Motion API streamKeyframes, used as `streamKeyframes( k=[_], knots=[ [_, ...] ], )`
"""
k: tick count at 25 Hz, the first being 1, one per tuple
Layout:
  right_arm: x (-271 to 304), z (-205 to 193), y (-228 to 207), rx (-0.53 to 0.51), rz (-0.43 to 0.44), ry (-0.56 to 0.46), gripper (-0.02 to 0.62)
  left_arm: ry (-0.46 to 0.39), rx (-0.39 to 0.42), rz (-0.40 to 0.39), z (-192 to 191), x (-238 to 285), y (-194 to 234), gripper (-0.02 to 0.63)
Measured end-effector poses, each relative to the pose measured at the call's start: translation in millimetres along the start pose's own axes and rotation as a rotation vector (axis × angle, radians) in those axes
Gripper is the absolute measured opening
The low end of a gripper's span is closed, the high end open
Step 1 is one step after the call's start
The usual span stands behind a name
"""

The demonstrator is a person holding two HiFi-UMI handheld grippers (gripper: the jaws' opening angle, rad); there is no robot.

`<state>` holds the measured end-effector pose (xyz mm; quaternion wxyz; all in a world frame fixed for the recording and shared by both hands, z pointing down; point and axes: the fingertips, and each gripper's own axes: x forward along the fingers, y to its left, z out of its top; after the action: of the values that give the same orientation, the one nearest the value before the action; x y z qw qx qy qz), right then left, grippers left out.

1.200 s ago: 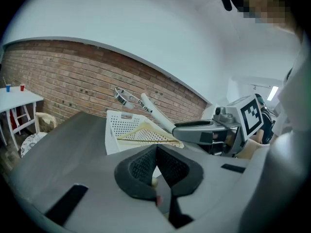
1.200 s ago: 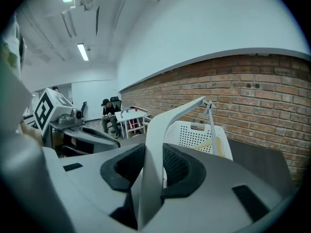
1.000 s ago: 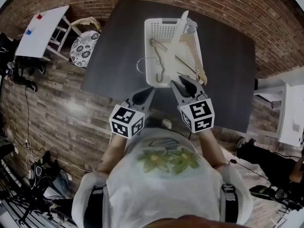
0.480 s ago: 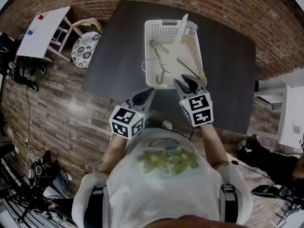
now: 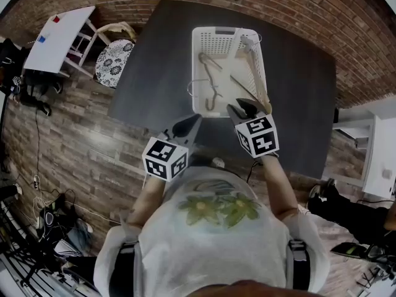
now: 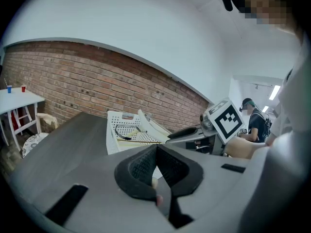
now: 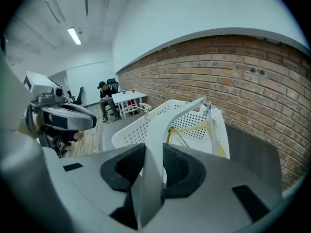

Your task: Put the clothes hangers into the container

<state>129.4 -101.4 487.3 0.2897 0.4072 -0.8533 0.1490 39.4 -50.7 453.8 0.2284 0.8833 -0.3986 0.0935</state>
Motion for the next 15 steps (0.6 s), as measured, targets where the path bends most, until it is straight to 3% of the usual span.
streamKeyframes(
  k=[15],
  knots=[
    [28, -6, 1, 0.047, 0.048, 0.099, 0.133, 0.007, -0.005, -0.001, 4, 3, 12, 0.029]
  ],
)
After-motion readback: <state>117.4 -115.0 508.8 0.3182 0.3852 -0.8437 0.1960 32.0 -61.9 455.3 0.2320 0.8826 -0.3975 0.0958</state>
